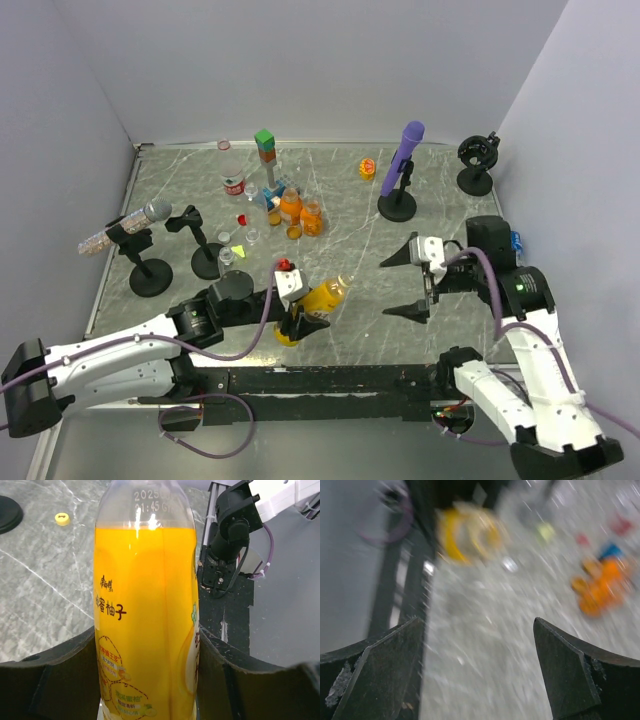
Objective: Unscrew the bottle caps
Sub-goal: Place the plastic bottle at the center of the board.
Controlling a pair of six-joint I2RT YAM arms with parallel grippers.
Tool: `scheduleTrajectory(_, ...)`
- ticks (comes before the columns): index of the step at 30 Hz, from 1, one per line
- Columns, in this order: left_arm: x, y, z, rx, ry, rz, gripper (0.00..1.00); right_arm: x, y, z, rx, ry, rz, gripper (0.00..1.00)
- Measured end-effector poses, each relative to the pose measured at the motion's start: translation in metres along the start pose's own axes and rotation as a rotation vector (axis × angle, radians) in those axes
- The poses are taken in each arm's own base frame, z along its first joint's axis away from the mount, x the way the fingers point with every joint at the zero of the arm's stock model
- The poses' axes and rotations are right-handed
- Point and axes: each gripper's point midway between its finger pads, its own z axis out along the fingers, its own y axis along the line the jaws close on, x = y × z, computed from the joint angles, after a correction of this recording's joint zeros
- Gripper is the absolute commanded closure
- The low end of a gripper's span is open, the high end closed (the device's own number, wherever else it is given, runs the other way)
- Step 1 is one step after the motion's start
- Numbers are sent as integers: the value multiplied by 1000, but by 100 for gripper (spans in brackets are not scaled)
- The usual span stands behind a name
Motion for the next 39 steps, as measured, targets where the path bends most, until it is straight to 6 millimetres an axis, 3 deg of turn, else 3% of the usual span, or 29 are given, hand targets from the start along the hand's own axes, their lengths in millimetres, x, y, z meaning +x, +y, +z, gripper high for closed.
scheduleTrajectory(3,2,0,5,9,1,-12,95,-28,21,14,-137,-103,14,1)
scheduleTrajectory(7,-1,-2,11,22,-12,-23,95,-41,17,26,-217,-143,136,2)
scheduleTrajectory(13,0,0,21,28,-9,-34,95,-42,2,44,-257,-132,284,7)
scheduleTrajectory(22,-10,2,27,28,-33,-26,95,-47,7,48,-291,-136,335,35)
scheduleTrajectory(30,-10,2,30,30,-29,-27,95,-50,8,48,-303,-142,358,36)
scheduleTrajectory(31,-10,2,30,30,-29,-27,95,-51,8,48,-304,-142,363,38)
scheduleTrajectory(39,-11,-1,30,40,-33,-31,93,-53,5,49,-297,-148,359,86)
